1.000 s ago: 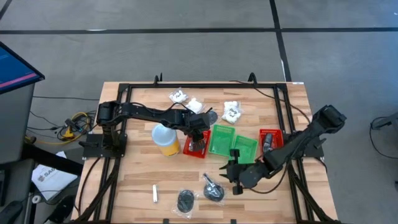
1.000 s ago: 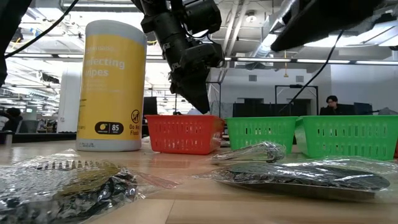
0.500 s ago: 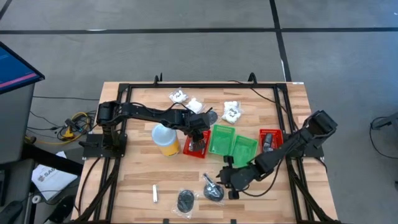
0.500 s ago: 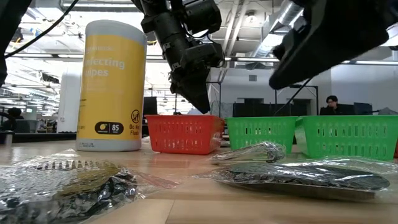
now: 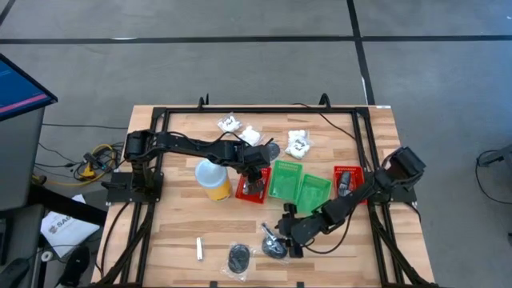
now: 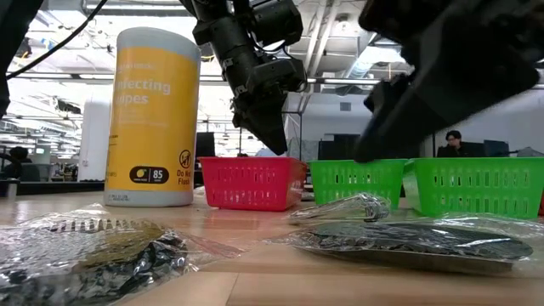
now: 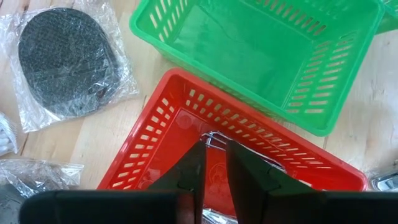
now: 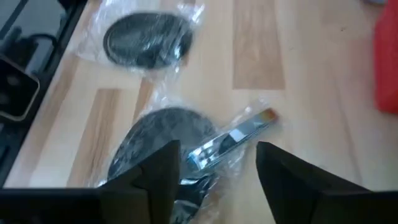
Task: Pick & Place Travel size toiletries
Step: Put the nail cutter into the left red bin
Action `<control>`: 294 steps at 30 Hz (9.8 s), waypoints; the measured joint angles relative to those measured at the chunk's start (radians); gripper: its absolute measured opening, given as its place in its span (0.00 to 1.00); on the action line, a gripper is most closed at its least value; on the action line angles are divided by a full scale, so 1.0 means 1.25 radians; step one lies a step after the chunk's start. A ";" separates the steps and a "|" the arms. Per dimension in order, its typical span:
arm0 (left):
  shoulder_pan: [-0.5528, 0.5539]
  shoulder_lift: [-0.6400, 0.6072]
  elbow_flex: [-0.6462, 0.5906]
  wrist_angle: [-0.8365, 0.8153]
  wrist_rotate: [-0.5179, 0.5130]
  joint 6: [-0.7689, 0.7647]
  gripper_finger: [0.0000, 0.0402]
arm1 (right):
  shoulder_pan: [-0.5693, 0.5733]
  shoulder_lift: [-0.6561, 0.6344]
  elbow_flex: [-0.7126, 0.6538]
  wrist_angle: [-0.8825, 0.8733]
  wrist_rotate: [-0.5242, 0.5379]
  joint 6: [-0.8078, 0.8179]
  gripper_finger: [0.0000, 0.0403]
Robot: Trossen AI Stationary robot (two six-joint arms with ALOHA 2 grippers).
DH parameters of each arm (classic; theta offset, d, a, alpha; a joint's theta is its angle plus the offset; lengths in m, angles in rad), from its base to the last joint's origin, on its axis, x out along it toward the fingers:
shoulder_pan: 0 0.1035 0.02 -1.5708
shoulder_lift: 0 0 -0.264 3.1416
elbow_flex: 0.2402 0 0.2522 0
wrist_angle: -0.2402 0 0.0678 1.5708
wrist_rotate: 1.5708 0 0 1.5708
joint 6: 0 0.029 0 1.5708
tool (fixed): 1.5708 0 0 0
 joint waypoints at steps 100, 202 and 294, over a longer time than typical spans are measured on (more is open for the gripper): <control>0.000 0.000 0.000 0.023 0.000 -0.002 0.13 | 0.027 0.117 0.182 -0.192 0.079 0.128 0.00; -0.125 -0.253 0.000 0.370 0.111 0.168 0.54 | -0.026 -0.438 0.205 -0.232 0.351 -0.311 0.00; 0.023 -0.077 -0.092 0.064 -0.061 0.042 0.04 | -0.003 -0.409 0.250 -0.565 0.351 -0.119 0.00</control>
